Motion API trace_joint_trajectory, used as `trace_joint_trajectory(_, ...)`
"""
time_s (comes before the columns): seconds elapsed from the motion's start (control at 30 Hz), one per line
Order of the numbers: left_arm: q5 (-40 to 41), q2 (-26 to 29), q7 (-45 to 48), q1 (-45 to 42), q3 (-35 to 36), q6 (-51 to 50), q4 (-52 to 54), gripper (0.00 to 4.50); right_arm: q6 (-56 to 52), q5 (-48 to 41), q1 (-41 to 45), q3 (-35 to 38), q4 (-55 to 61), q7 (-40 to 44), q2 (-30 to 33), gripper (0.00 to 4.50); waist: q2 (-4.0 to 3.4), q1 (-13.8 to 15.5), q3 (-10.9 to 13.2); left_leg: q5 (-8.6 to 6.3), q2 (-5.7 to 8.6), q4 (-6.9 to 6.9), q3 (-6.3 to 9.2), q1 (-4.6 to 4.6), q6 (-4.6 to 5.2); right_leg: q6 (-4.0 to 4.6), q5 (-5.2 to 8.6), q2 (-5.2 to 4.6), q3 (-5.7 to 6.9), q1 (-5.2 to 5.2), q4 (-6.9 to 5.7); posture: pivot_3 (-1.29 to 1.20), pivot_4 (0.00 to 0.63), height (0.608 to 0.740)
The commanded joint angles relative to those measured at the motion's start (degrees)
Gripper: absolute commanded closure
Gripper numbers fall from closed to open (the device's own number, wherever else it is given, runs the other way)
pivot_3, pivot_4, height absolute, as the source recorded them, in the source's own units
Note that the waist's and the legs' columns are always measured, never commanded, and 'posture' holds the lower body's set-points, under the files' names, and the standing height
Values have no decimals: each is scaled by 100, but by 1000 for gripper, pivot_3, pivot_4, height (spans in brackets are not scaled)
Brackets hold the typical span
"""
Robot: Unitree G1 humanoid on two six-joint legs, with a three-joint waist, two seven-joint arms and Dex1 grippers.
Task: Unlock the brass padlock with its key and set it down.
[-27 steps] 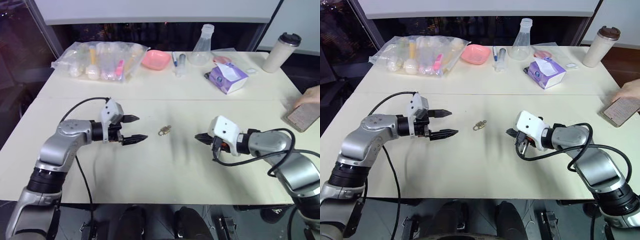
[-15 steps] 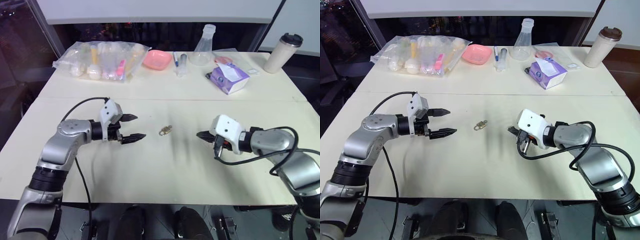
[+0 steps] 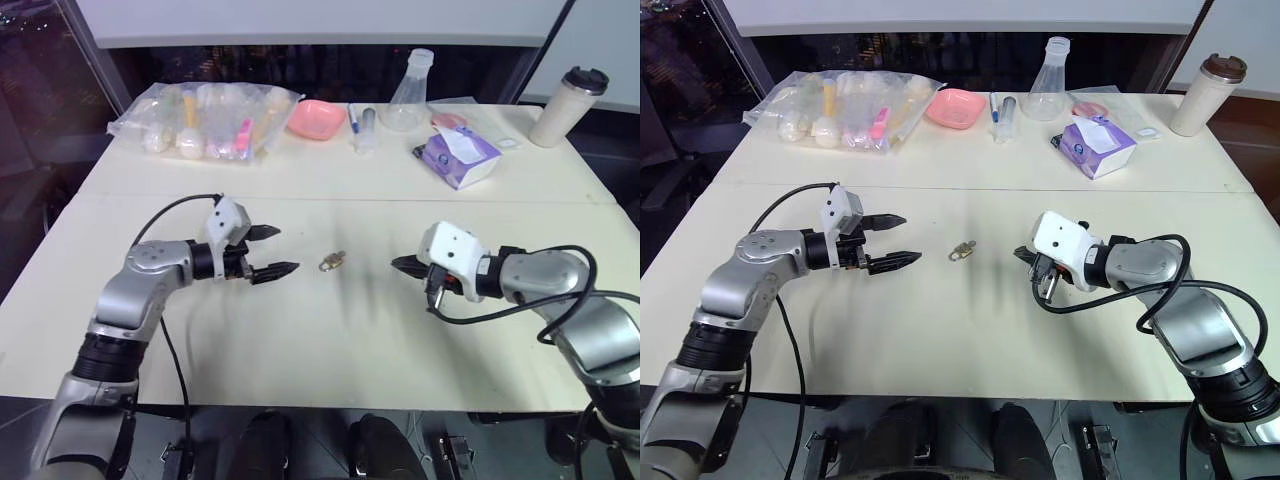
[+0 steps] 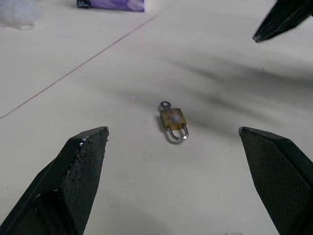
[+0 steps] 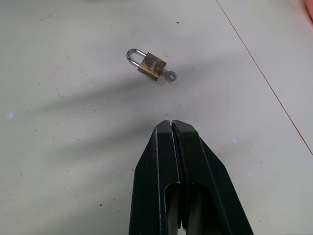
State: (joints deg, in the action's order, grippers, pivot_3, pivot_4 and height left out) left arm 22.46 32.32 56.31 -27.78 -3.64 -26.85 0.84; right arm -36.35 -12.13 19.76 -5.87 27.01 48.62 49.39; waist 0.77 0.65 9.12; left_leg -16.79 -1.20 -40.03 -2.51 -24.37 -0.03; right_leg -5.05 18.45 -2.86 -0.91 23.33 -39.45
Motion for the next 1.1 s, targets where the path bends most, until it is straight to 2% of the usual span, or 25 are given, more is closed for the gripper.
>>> trace_joint_trajectory(0.03,-104,-163,-196,-167,-92,31,139,41,-10,-14,90,58,215,-42,-27,4500,0,-2,0,0,0,0,0,0,0,0,0,0,0,0,0,0,150,715)
trace_joint_trajectory(0.2,-740,-845,-515,-512,-891,199,-336,41,16,72,76,21,196,-107,-76,4500,0,20,0,0,7,-1,1,0,0,0,0,1,2,-3,0,0,150,715)
trace_joint_trajectory(0.3,-1364,-1148,-843,-462,-1345,629,-771,41,-23,97,-4,105,275,-192,-67,4500,0,-3,0,-2,14,-2,0,0,4,0,0,2,-1,-4,1,0,150,715)
trace_joint_trajectory(0.6,-2015,-1739,-1896,-263,-1276,1599,-1570,41,-288,72,-335,197,704,-477,-95,4500,-2,18,-1,-2,-4,-1,0,1,3,0,0,5,-3,2,-3,0,150,715)
trace_joint_trajectory(0.97,-1939,-2055,-2007,-267,-1103,1289,-1761,41,-326,116,-314,164,754,-639,-104,4500,-2,14,-2,-1,4,-3,2,4,3,0,0,0,1,-6,-3,0,150,715)
trace_joint_trajectory(1.0,-1957,-2068,-2001,-262,-1098,1299,-1778,590,-305,131,-301,158,735,-642,-93,4500,-2,14,-2,-1,5,-3,2,4,3,0,0,-1,2,-7,-3,0,150,715)
trace_joint_trajectory(1.1,-1991,-2101,-2045,-270,-1053,1265,-1815,1749,-276,149,-285,153,703,-639,-77,4500,-2,6,-2,-1,5,-3,2,5,3,0,0,-1,1,-8,-3,0,150,715)
